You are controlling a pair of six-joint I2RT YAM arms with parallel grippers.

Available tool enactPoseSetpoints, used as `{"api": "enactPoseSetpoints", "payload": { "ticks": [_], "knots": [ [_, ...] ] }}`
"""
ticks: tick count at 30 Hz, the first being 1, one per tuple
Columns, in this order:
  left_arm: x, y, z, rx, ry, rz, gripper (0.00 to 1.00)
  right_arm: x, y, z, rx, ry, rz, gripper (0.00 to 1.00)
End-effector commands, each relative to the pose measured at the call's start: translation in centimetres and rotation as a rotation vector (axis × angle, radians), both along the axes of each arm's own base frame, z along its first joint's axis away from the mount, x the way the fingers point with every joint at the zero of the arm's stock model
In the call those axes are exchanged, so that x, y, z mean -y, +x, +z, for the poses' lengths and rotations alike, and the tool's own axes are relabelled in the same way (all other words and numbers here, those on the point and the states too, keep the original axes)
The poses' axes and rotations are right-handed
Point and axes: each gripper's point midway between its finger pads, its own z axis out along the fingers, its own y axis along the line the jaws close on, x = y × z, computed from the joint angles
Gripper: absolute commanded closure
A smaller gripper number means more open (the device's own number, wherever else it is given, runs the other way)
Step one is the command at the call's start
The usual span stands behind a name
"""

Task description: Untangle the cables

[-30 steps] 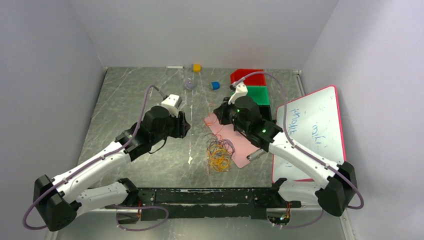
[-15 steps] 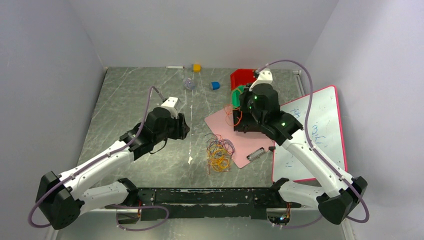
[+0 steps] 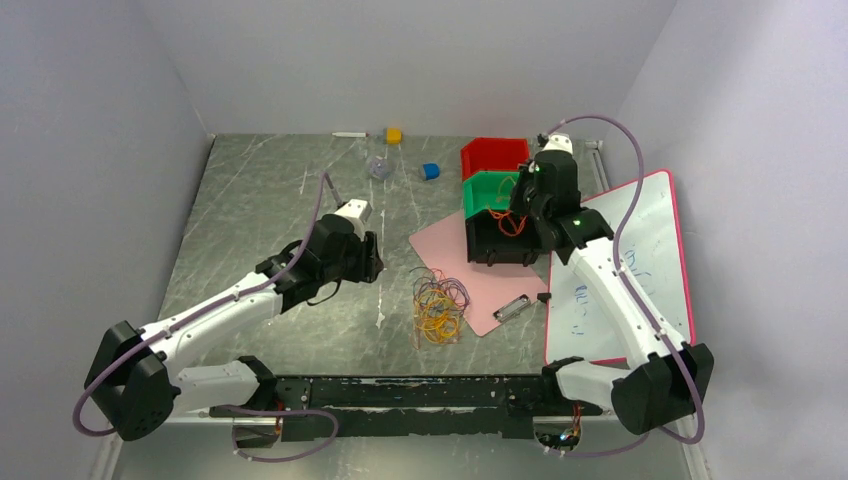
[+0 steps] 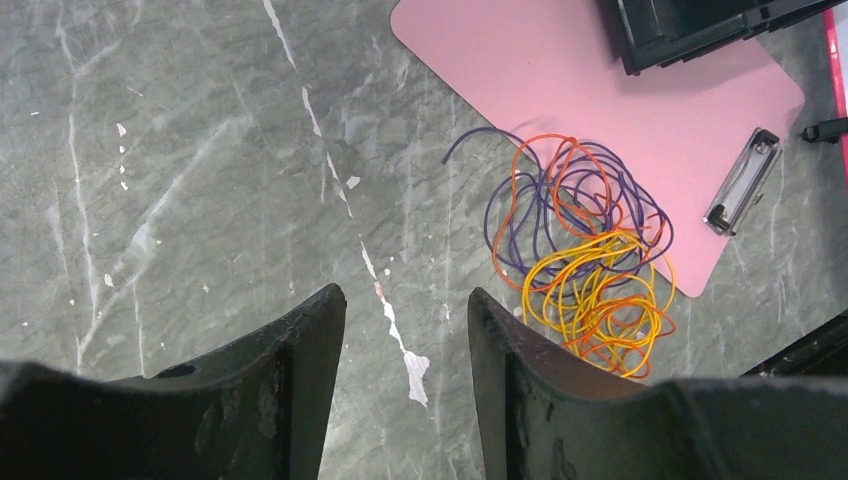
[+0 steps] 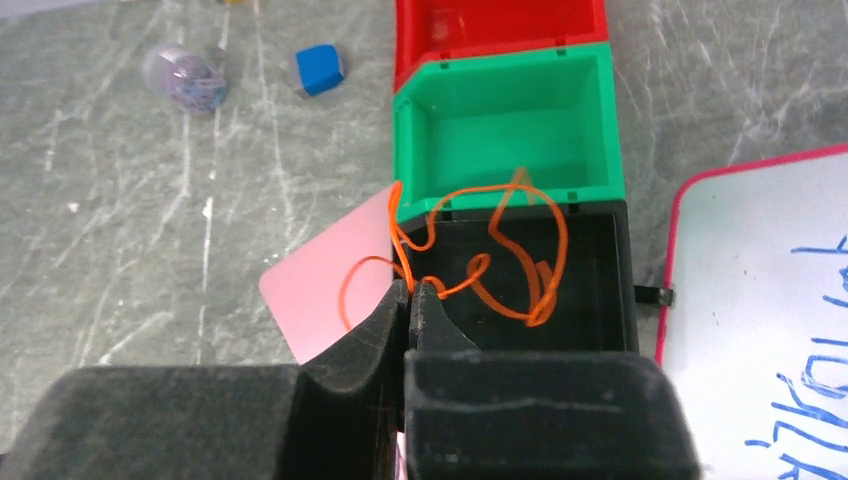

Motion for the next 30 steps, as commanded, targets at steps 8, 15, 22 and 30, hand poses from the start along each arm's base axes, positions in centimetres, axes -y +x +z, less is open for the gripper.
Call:
{"api": "enactPoseSetpoints", "payload": {
  "ticks": [8,15,22,30],
  "knots": [
    [0.5,0.2,-0.2,0.002,-0.012,-0.024,0.47,2.1,-0.2,-6.2,-0.132,0.0,-0.049,1.0],
    [0.8,0.2,-0.5,-0.009,-0.012,-0.038,0.47,3.8,-1.7,-8.7,-0.187,-0.02,-0.139,1.0],
    [1.4,0.3,-0.7,-0.014,-0.021,-0.054,0.47,2.9,-1.9,-2.6,0.013,0.035,-0.057,1.0],
    [1.9,0.3,-0.9,-0.026,-0.034,-0.067,0.48,4.2,-3.0,2.0,0.109,0.046,-0.112,1.0]
  ]
}}
